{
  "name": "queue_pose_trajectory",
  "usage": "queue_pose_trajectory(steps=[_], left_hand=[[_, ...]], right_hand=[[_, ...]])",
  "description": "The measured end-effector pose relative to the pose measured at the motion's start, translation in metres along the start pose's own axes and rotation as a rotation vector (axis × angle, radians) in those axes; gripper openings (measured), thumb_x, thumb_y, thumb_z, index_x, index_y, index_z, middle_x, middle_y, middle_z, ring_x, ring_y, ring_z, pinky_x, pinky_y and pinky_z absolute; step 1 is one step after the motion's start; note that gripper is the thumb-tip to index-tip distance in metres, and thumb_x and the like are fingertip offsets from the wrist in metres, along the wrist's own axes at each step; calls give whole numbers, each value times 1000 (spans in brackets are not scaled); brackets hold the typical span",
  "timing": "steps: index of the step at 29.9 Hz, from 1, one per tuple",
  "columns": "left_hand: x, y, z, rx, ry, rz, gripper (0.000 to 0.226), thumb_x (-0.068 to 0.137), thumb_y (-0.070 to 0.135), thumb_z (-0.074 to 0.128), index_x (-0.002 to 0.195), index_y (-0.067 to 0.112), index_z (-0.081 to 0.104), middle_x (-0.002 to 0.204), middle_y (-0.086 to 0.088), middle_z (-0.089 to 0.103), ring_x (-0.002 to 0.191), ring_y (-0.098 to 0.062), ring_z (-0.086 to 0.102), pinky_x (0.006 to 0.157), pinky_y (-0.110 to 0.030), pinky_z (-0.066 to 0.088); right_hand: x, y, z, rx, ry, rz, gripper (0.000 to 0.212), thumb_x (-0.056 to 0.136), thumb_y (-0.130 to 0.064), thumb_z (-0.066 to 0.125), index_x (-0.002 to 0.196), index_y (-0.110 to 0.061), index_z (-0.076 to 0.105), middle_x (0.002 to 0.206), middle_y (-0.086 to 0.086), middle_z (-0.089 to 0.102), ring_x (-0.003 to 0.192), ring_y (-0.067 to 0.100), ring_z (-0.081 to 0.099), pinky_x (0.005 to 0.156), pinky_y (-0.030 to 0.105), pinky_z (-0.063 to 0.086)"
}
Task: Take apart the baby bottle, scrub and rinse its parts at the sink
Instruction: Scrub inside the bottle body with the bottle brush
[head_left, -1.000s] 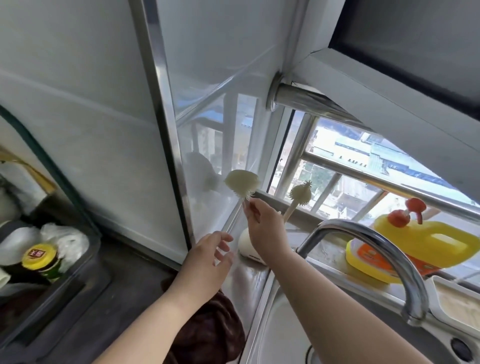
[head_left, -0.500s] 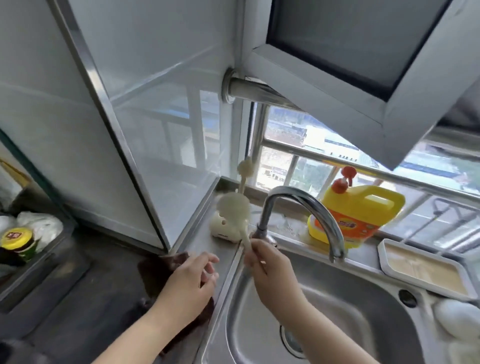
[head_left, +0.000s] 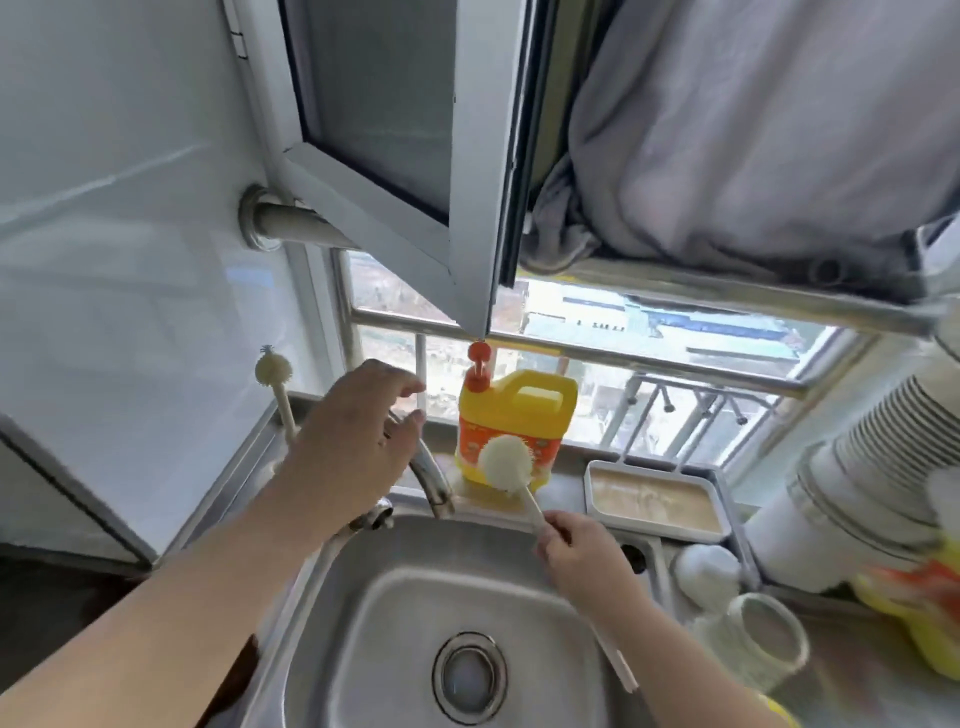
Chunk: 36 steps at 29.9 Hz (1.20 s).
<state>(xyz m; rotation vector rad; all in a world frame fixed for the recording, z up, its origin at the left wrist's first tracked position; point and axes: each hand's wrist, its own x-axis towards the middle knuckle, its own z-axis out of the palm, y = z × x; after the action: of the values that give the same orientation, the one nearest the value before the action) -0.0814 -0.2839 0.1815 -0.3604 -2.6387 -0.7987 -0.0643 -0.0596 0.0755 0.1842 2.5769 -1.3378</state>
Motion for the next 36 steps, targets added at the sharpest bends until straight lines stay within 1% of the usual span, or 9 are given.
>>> queue_pose_trajectory(steps=[5, 9, 14, 19, 21, 23, 25, 28, 36], left_hand=[[55, 5, 35, 56, -231, 7, 36, 91, 24, 56, 126, 13, 53, 128, -2, 54, 116, -18, 51, 95, -25, 36], [85, -3, 44, 169, -395, 12, 48, 94, 27, 52, 138, 10, 40, 144, -5, 42, 129, -19, 43, 103, -25, 32], [110, -13, 51, 223, -567, -46, 48, 98, 22, 44, 144, 11, 34, 142, -10, 44, 124, -24, 48, 92, -23, 36], [118, -13, 53, 298, -645, -51, 48, 97, 15, 41, 144, 16, 34, 128, -16, 54, 116, -31, 51, 85, -28, 38], [118, -15, 56, 318, -660, -48, 57, 92, 6, 41, 146, 21, 31, 130, -16, 53, 119, -32, 49, 98, -34, 36], [120, -19, 58, 358, -685, -56, 69, 85, 0, 39, 148, 26, 26, 140, -10, 47, 128, -29, 42, 114, -52, 17], [122, -22, 59, 396, -693, -45, 74, 83, -1, 38, 149, 29, 22, 150, -4, 36, 135, -25, 36, 113, -61, 3], [121, -25, 58, 386, -696, -38, 78, 82, -2, 38, 149, 32, 19, 155, 1, 25, 137, -21, 33, 112, -63, -1], [120, -21, 56, 410, -701, -22, 76, 82, -1, 37, 149, 30, 18, 154, 7, 26, 140, -18, 29, 110, -66, -3]], right_hand=[[22, -35, -19, 229, -66, 28, 17, 97, -6, 46, 103, -1, 61, 72, 9, 60, 50, 6, 54, 50, 15, 48], [40, -54, -20, 222, -52, 1, 19, 97, -9, 45, 104, -15, 62, 80, 7, 65, 58, 10, 56, 59, 20, 51], [56, -64, -12, 246, -40, 37, 21, 98, -12, 44, 108, -16, 63, 79, 3, 63, 57, 10, 49, 56, 21, 47], [57, -68, -8, 367, -81, 77, 20, 99, -10, 43, 100, -15, 62, 73, 2, 58, 52, 8, 42, 48, 18, 41], [56, -68, -7, 406, -82, 81, 20, 99, -10, 43, 96, -19, 61, 71, 1, 58, 50, 7, 41, 48, 18, 40], [55, -67, -5, 425, -74, 81, 21, 99, -10, 43, 94, -21, 60, 71, 1, 58, 49, 6, 41, 48, 18, 40], [54, -67, -5, 439, -68, 81, 22, 99, -9, 43, 94, -21, 60, 70, 1, 58, 48, 6, 40, 48, 19, 39], [53, -68, -6, 475, -68, 86, 21, 99, -8, 43, 95, -20, 60, 70, 2, 58, 46, 5, 40, 45, 17, 37], [51, -67, -4, 466, -79, 111, 23, 98, -9, 44, 113, -9, 61, 67, 0, 57, 48, 6, 40, 48, 18, 39]])
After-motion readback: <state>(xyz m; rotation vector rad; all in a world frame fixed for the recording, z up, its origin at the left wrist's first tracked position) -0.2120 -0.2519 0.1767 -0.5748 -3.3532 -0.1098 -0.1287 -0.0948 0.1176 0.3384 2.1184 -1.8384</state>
